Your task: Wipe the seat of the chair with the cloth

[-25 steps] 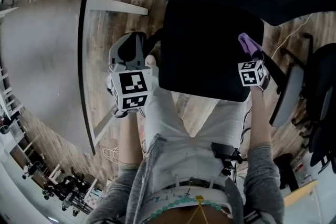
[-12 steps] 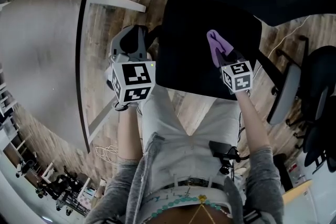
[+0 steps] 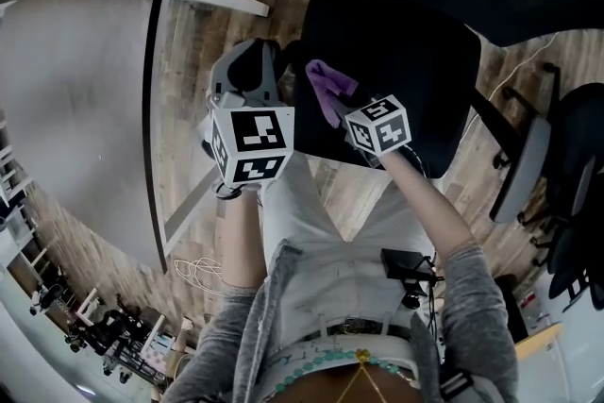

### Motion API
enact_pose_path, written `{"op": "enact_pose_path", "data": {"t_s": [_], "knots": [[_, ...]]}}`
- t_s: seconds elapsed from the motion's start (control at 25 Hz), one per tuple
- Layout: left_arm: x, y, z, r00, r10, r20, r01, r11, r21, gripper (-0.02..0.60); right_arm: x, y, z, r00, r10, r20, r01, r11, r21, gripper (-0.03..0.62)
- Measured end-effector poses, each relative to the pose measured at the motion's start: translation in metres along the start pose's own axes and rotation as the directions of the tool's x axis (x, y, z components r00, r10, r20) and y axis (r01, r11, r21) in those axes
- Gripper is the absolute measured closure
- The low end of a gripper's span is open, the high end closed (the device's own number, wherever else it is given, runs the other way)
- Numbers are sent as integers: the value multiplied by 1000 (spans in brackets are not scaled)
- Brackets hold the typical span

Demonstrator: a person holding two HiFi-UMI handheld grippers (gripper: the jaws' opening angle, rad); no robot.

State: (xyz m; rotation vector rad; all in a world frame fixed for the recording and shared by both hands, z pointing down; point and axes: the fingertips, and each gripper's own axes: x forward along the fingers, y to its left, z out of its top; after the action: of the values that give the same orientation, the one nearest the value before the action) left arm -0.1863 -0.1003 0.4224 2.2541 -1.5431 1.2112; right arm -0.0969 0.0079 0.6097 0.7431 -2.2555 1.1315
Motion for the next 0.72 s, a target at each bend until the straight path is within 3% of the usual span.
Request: {"op": "enact_pose_path", "data": {"t_s": [0.12,0.4,0.72], "knots": [[0,0,0,1000,-1,1,1,1000,0,580,23,10,-3,1000,-1,-30,1,1000,-10,546],[0,0,0,1000,-21,10,21,1000,-16,580,67,7,-16,985,-113,-134,93,984,-153,546],[0,0,0,1000,-20,10,21,1000,-11,580,88,4,-30,953,-217,-213,109,898,-427,546]]}}
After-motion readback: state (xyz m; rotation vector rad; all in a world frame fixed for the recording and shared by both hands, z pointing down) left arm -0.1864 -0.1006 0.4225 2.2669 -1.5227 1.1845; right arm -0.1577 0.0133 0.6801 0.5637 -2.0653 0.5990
